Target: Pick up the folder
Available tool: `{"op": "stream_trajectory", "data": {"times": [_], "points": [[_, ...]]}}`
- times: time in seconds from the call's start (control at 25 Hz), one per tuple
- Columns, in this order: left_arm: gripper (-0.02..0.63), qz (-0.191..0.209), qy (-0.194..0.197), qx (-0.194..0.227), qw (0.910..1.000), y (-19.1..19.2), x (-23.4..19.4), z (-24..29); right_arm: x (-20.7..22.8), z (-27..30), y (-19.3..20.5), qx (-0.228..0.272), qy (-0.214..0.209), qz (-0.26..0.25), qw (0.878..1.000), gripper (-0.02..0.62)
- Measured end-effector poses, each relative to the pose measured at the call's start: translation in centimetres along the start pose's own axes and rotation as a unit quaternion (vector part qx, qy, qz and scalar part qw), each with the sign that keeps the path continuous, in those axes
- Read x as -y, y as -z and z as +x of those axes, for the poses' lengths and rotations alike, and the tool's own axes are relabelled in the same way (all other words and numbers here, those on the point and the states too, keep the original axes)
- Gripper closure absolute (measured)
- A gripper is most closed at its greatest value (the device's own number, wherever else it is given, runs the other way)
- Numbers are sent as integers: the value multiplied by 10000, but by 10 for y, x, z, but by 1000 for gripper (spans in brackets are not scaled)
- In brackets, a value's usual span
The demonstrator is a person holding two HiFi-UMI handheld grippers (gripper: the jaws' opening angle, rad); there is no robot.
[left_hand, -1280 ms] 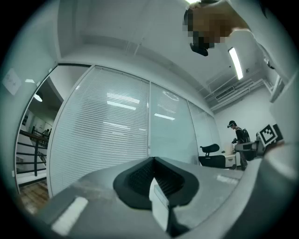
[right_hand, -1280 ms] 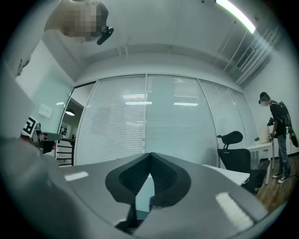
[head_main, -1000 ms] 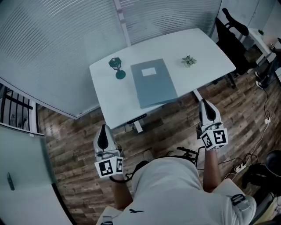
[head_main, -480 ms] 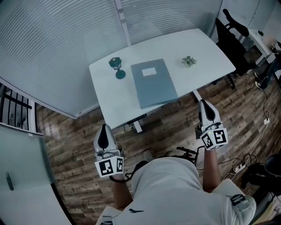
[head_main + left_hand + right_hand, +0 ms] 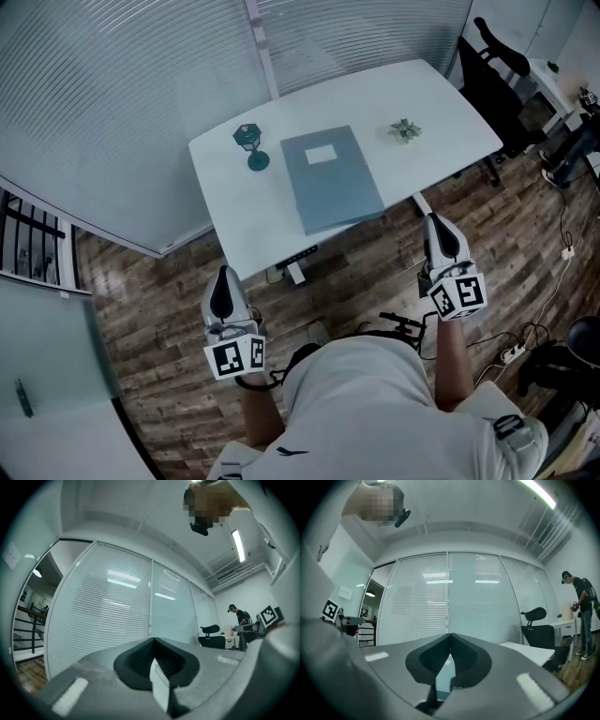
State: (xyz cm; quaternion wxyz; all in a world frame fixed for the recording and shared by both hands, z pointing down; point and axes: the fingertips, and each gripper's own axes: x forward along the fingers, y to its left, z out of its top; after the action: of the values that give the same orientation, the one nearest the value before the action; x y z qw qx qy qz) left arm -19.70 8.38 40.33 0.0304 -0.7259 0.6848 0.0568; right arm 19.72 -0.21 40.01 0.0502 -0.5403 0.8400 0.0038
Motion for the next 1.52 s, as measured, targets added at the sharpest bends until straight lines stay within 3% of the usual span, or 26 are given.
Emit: {"op": "stream_trajectory", "data": {"times": [0.68,1.52], "points": [[600,-16,182,-153,9997,9,-53,49,-28,31,9,-265,319,-139,9990,594],[600,100,-418,-182,9989,24,-15,129,58,126,19,-321,-287,-131,9990,594]]}}
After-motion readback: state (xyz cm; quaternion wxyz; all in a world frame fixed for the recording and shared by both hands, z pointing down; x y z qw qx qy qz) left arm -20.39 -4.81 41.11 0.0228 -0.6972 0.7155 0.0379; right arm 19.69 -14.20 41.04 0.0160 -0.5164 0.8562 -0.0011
